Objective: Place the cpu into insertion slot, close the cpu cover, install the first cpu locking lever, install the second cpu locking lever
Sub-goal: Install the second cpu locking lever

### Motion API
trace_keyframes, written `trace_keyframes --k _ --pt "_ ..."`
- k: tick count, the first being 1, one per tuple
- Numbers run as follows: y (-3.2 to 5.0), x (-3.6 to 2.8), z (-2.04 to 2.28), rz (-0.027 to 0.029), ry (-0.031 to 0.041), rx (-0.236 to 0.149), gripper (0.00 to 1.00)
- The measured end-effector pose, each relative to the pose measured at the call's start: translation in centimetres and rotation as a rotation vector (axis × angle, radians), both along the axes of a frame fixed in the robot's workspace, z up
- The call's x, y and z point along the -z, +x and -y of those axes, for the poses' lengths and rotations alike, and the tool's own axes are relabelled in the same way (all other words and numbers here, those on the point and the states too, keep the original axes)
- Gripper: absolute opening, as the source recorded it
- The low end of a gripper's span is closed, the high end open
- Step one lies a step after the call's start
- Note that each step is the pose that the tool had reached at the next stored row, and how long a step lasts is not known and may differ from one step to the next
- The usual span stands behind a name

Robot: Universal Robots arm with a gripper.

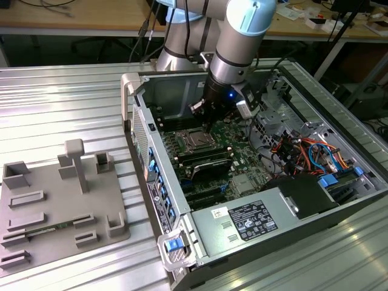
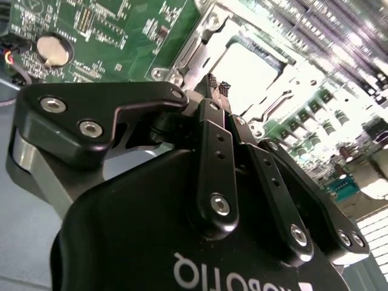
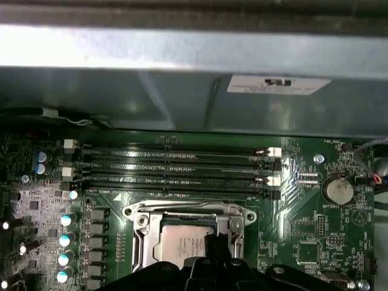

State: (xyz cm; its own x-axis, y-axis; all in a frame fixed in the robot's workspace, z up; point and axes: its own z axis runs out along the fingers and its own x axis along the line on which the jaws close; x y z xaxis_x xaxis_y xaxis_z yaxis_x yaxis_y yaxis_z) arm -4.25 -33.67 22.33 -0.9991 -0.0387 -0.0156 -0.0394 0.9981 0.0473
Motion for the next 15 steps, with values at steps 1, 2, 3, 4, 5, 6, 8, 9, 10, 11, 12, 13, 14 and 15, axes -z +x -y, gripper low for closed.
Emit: trace_keyframes --k 1,2,3,4,5,6,8,9,10,11,12,13,14,15 --pt "0.0 0.0 0.23 0.0 0.0 0.0 0.11" --pt "0.0 0.0 0.48 -0.0001 -0.0001 0.0 0.11" --pt "0.0 0.0 0.85 0.0 0.0 0.0 0.11" --pt "0.0 0.0 1.19 0.0 0.0 0.0 0.11" --pt "0.04 0.0 1.31 0.0 0.0 0.0 0.11" --pt "0.13 0.01 1.35 0.0 0.0 0.0 0.11" --pt "0.37 0.01 1.4 -0.0001 -0.0006 0.0 0.11" --pt "0.45 0.01 1.41 -0.0001 -0.0012 0.0 0.11" --pt "0.49 0.01 1.41 -0.0001 -0.0014 0.0 0.11" --pt "0.51 0.01 1.42 -0.0001 -0.0018 0.0 0.11" --pt "0.53 0.03 1.45 0.0002 -0.0016 0.0 0.11" --pt "0.53 0.02 1.65 0.0 -0.0019 0.0 0.11" --pt "0.53 0.0 1.77 0.0 -0.0025 0.0 0.11" --pt "0.53 -0.01 1.89 0.0 -0.0025 0.0 0.11"
